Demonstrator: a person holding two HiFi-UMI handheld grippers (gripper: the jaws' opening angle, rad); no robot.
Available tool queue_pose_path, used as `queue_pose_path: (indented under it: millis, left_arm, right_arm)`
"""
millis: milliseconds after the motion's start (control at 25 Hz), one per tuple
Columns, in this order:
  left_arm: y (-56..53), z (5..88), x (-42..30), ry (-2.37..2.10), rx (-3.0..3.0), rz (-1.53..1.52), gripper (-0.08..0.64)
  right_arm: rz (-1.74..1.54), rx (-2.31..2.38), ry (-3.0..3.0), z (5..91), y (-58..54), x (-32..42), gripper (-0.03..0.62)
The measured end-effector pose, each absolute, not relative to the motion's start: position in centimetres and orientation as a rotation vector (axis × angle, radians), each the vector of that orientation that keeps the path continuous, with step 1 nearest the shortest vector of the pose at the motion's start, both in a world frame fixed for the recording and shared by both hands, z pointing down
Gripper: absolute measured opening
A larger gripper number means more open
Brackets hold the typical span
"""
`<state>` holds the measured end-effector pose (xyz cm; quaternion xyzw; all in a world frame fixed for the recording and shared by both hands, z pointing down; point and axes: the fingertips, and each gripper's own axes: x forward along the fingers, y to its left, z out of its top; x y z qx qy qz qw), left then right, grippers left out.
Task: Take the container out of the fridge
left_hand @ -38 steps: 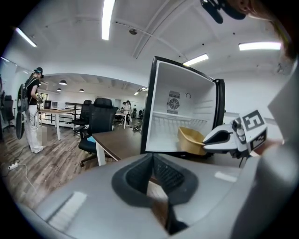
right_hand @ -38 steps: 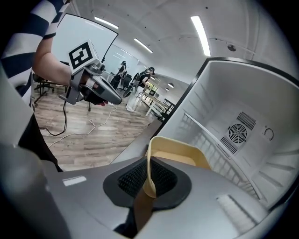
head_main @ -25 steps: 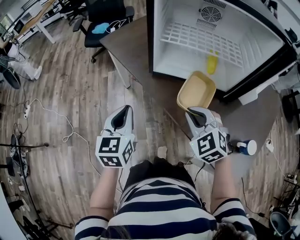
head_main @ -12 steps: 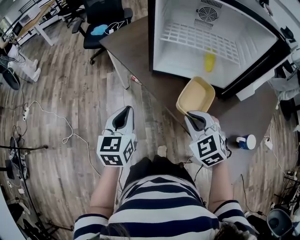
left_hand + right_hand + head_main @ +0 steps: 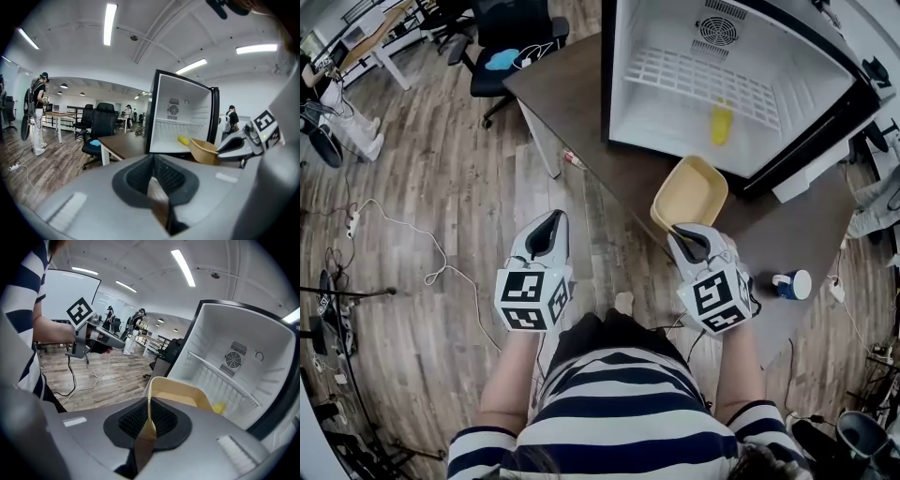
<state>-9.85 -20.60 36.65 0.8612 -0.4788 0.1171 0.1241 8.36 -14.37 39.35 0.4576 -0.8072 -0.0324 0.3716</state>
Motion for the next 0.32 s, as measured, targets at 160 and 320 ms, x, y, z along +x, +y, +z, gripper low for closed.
queue_pose_path:
  millis: [160, 320]
  left_arm:
    - [-20.54, 36.87, -9.79, -1.399, 2.508, 0.338, 0.0]
    - [-20.55, 36.98, -9.71, -1.397, 2.508, 0.341, 0.0]
  right_arm:
    - [-0.087, 1.173, -2.069, 39.48, -14.48, 8.47, 0.018]
    - [-0.084, 1.178, -2.068, 39.48, -14.63, 8.56, 0.018]
